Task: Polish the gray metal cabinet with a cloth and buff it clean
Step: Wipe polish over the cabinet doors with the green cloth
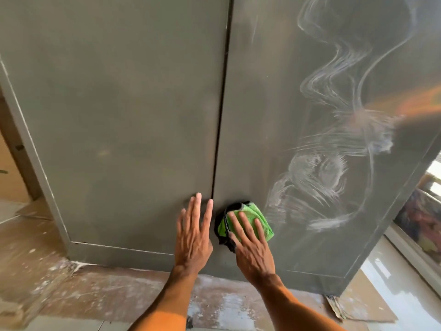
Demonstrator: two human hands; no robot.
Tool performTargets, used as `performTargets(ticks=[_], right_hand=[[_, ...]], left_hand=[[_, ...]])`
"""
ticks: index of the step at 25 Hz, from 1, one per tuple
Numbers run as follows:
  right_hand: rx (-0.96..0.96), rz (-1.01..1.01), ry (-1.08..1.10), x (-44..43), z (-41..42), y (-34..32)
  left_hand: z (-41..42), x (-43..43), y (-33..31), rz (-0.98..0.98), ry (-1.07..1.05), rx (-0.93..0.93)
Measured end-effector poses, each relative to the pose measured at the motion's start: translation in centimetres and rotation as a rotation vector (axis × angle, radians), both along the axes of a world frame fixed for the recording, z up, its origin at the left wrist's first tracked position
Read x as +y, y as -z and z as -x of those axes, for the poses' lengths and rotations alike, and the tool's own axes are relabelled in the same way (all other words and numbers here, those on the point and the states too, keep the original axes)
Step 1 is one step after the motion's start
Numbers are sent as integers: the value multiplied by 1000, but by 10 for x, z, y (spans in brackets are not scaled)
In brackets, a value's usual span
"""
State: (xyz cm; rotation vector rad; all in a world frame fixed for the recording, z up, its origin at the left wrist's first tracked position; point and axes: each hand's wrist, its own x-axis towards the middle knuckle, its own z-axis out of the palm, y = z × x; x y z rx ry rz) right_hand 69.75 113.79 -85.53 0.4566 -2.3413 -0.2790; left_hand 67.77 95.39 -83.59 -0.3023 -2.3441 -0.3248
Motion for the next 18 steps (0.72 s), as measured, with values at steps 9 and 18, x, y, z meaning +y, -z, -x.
performTargets(ticks=[9, 18], right_hand=[[68, 193, -13, -25, 15, -13], [-175, -123, 36, 6, -19, 136]], left_hand=[[11, 9, 24, -62, -12, 19], [-36, 13, 138, 117, -63, -183]])
